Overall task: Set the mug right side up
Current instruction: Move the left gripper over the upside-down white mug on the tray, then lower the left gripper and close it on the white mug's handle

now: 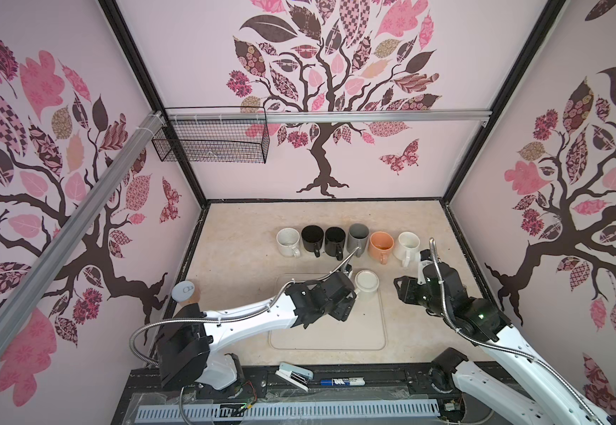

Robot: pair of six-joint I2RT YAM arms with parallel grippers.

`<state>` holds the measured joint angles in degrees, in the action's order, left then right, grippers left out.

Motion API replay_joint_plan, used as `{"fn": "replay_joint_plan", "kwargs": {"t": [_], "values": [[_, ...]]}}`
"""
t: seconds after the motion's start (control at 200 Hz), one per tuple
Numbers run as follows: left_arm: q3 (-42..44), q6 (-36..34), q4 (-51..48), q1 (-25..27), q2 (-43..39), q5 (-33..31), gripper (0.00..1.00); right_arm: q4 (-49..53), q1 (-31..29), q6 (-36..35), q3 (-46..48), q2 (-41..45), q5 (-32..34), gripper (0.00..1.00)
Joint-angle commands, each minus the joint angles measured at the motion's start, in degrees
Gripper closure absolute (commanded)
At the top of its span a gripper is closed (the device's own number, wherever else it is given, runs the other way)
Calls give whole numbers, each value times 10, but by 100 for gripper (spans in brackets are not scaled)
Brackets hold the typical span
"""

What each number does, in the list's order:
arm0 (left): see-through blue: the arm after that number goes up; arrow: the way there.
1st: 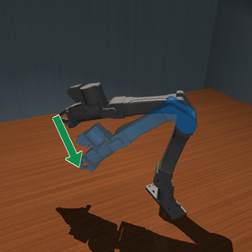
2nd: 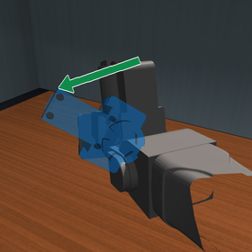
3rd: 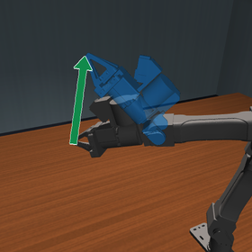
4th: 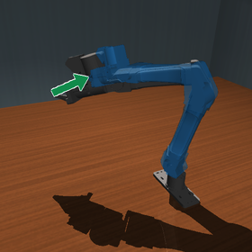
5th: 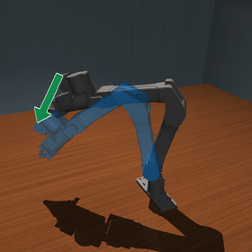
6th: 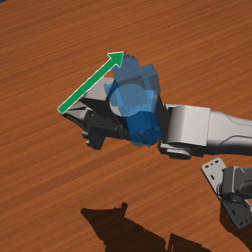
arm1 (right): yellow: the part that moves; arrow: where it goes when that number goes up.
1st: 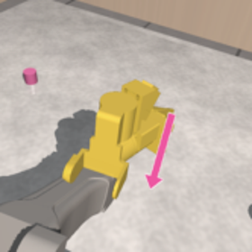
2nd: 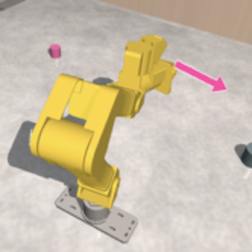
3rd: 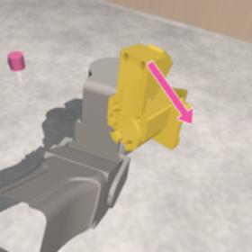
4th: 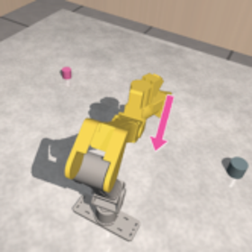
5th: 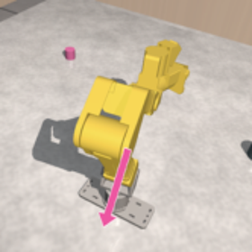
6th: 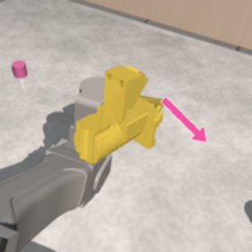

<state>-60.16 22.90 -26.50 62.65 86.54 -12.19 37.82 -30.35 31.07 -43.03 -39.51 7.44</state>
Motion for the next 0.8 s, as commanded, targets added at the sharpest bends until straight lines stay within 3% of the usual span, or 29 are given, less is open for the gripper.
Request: {"fn": "replay_joint_plan", "kwargs": {"t": [0.0,0.37,0.795], "values": [[-48,-15,27,-1,37,21,27,24,-2,-9,-28,13,0,51],[-117,-21,29,-17,139,23,31,31,-2,-23,-18,53,-1,51],[-124,-33,59,-40,182,31,41,16,-2,-30,-5,46,-8,50]]}}
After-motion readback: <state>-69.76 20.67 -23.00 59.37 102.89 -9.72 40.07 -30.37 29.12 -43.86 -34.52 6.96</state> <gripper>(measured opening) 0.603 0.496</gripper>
